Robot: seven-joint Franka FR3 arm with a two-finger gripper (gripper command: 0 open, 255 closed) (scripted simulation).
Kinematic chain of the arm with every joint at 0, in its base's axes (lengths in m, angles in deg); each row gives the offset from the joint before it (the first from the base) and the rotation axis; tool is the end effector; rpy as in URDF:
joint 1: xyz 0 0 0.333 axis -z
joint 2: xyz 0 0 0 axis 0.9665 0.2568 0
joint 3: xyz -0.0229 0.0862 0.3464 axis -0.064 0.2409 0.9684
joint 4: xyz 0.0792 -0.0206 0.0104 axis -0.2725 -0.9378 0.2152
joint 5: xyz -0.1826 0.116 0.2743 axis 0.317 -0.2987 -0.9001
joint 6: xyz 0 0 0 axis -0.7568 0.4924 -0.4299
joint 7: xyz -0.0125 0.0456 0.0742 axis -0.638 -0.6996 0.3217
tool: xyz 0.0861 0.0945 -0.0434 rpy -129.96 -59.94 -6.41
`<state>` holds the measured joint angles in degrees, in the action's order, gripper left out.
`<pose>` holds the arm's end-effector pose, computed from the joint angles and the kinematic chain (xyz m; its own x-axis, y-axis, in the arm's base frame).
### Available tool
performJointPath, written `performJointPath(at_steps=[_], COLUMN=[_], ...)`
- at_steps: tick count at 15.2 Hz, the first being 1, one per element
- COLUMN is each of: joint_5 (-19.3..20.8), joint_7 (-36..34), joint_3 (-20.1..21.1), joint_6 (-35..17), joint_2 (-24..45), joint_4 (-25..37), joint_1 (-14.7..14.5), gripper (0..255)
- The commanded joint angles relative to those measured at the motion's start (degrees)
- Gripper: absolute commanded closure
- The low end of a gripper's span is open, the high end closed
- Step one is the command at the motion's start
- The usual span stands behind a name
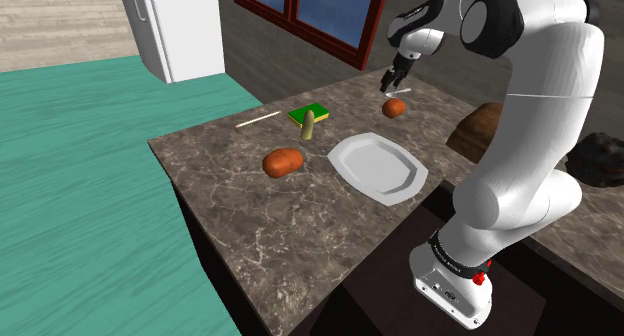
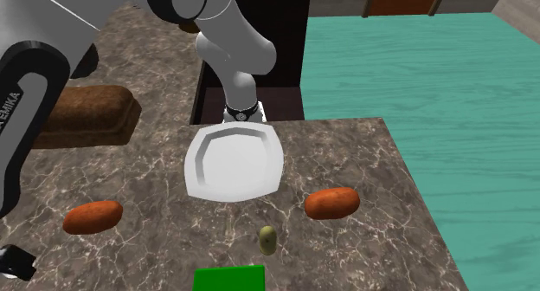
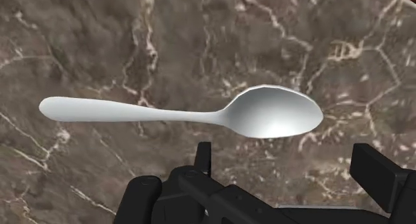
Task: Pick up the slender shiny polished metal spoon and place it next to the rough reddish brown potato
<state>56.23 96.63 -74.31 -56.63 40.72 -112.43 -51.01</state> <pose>0.5395 -0.3892 0.3845 0.9877 0.0189 0.1550 0.0135 -0.9993 0.0361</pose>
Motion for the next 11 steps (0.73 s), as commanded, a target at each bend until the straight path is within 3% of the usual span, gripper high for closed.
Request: performJointPath(at_steps=[1,3,11], joint_5=[0.63,1.36,1.36], joint_7=[-0.37,-0.80,-0.81], joint_3=[-0.37,-0.76,-0.75], joint_6=[2.11,4.59,4.58], joint_2=[-1.71,-3.63,-3.63], joint_4=[0.46,1.09,1.08], joint_1=[-0.14,-0.30,-0.30], gripper=[0,0,0])
